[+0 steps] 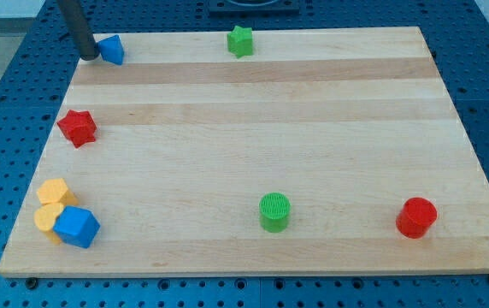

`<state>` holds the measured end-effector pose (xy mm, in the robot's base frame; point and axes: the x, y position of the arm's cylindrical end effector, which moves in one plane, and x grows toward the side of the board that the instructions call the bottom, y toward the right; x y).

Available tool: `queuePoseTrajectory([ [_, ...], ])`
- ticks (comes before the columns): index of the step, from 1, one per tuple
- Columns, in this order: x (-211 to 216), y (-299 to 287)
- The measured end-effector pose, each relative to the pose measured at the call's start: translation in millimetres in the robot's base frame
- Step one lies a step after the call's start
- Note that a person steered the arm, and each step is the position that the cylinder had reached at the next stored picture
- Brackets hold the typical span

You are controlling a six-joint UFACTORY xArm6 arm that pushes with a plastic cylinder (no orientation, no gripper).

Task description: Move the blue triangle towards center

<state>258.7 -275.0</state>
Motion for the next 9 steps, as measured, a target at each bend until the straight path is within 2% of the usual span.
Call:
queuePoseTrajectory([
  [1,10.1,9.3],
  [3,-49.8,-25.5],
  [4,-56.0,5.2],
  [5,-40.1,33.5],
  [7,35.3,40.2],
  [9,43.9,53.1],
])
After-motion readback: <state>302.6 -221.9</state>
